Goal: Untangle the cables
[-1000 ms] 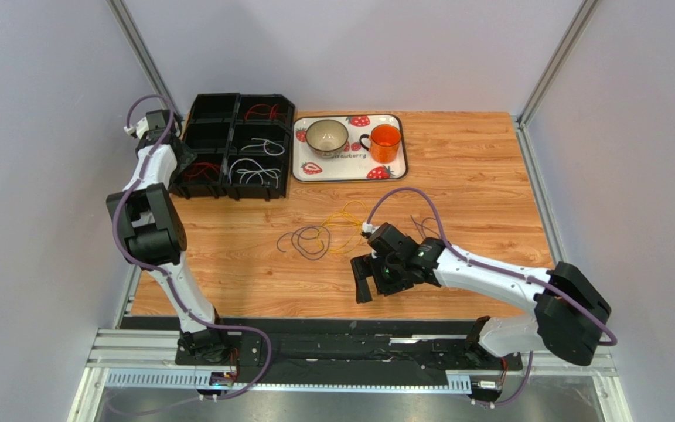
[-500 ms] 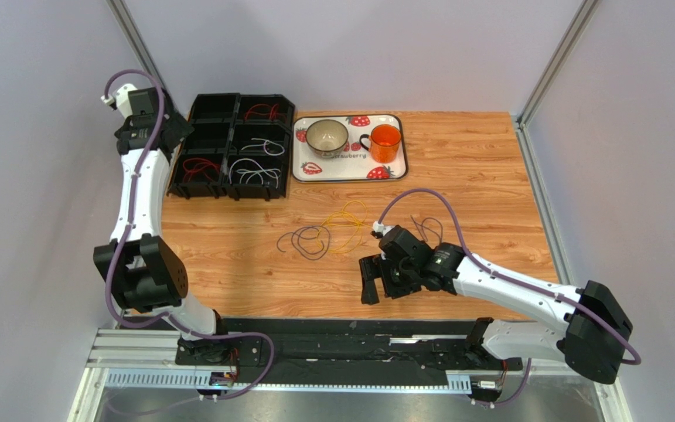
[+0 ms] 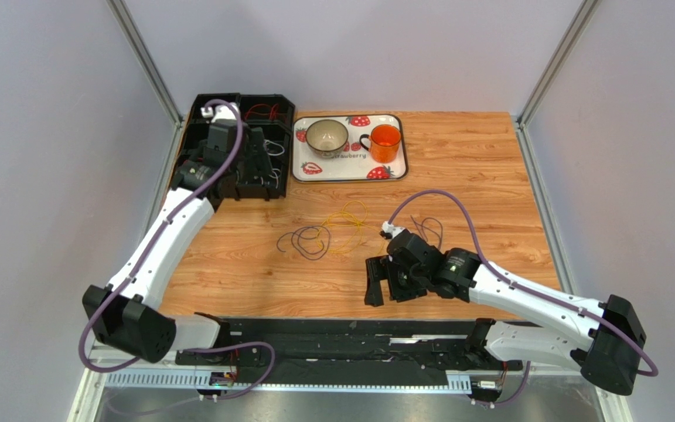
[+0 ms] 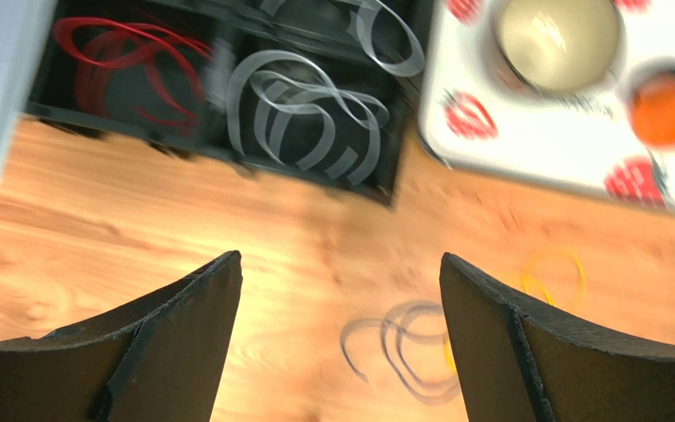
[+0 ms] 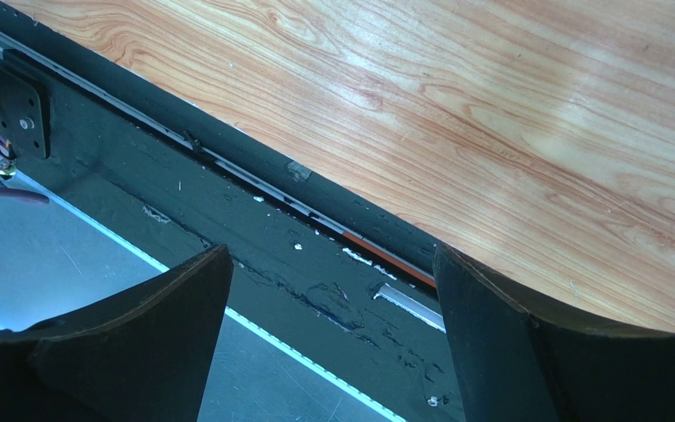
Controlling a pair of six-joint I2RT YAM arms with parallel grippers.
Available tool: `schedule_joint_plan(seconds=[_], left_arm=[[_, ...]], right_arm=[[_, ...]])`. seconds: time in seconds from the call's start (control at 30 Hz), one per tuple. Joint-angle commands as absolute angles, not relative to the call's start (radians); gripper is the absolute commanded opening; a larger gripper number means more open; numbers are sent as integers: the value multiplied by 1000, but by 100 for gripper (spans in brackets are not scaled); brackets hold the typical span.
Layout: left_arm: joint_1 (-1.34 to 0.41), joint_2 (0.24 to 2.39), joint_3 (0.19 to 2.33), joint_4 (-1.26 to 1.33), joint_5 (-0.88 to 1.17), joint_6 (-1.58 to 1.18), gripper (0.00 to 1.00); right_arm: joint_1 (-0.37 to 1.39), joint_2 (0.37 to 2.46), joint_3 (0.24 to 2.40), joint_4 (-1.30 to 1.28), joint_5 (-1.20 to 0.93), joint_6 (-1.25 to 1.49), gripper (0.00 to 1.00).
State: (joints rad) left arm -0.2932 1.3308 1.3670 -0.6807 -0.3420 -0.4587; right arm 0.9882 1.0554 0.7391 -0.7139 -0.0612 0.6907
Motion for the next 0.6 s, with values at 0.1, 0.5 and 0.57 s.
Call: schedule_joint_plan(seconds=[0.1, 0.5, 0.57], left_arm=[[-534, 1181, 1237, -724, -305, -485, 88], [-739, 1121, 953, -612, -230, -578, 79], [-752, 1146, 927, -580, -218, -568, 77]], right_arm=[[1005, 1014, 738, -790, -3, 799, 85], [1014, 936, 698, -841, 95, 906, 87], [1012, 963, 730, -853, 100, 914, 86]])
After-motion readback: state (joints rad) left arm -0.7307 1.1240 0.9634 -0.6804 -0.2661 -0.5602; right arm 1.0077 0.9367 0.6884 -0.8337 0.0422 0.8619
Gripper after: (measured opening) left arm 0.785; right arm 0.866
